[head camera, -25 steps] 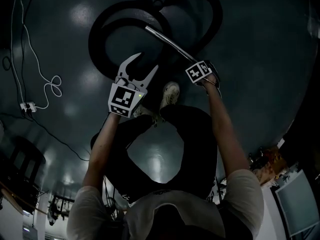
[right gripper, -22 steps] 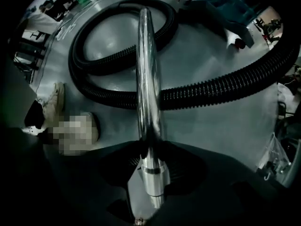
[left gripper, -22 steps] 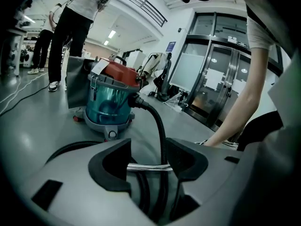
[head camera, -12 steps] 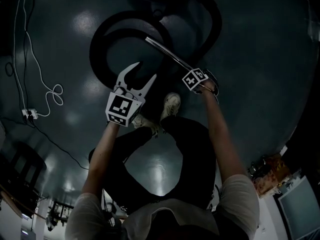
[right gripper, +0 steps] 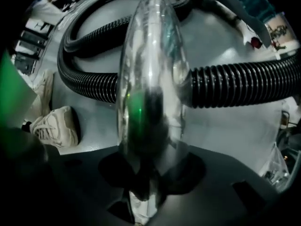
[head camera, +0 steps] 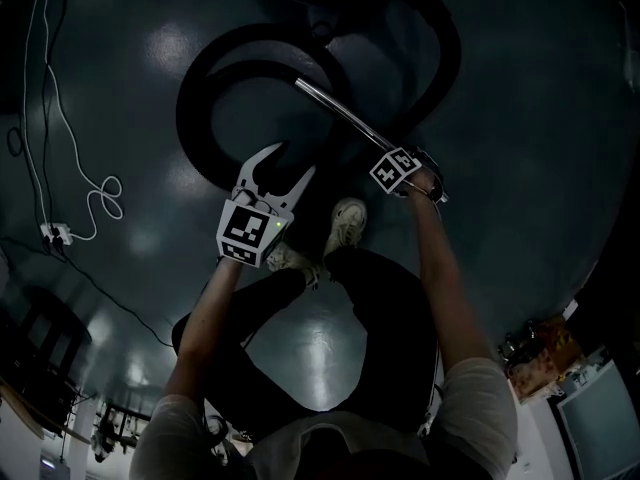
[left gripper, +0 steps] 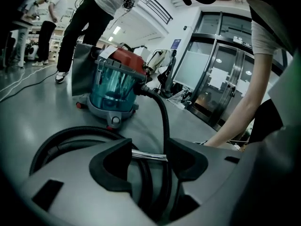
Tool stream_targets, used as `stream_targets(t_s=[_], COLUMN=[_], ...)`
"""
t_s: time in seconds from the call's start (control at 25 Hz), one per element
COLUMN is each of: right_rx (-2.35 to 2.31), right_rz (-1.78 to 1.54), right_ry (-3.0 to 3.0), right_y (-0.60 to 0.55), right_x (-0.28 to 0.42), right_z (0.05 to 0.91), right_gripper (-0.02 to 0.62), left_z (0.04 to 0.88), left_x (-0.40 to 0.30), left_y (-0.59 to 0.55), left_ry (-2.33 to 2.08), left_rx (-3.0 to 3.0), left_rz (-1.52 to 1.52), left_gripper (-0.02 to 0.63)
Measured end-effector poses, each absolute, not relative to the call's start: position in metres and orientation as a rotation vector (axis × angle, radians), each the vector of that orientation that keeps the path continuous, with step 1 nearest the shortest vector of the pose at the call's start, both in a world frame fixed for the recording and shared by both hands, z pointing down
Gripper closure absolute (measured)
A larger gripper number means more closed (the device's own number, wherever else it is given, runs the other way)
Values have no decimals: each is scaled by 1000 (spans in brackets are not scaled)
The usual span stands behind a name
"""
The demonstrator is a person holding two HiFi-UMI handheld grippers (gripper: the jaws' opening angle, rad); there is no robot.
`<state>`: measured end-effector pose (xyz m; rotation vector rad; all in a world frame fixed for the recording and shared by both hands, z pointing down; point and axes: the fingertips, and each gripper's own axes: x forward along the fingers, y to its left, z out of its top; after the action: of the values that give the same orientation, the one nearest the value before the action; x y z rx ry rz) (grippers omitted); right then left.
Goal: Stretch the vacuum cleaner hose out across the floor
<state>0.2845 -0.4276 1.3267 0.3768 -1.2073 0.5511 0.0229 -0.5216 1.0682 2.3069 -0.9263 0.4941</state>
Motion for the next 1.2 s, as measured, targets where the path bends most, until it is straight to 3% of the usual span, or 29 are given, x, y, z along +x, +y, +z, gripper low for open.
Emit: stream_targets(t_s=[0.12,0.2,0.48,0.72,0.96,1.08,1.2], right_rx=[353,339,454,542,460,418,459], right_rz=[547,517,456,217,-298,-656,-1000], right_ry=[-1237,-1248,-1250,-1153,-1109,-1072,-1215], right_y=[-433,-428,-440,-479,-509,-546,-564], right_x=[281,281,271,282,285,253,176], right_z=[1328,1320,1194,1006,759,632,514], right_gripper=[434,497,508,509,509,509,509], left_z=[1084,1080,967,790,588,511,450], left_x=[21,24,5,-15,-29,-47,-60], left_y=[-520,-516,-526,-538,-509,-494,-477], left_ry=[-948,-946,-981,-1036,-1082,-1104,-1063], left_rx=[2272,2253,2260,2351,2496,2620,2740], left_rz=[506,513,541,528,489,459,401], left_gripper=[388,388,388,388,388,388,388])
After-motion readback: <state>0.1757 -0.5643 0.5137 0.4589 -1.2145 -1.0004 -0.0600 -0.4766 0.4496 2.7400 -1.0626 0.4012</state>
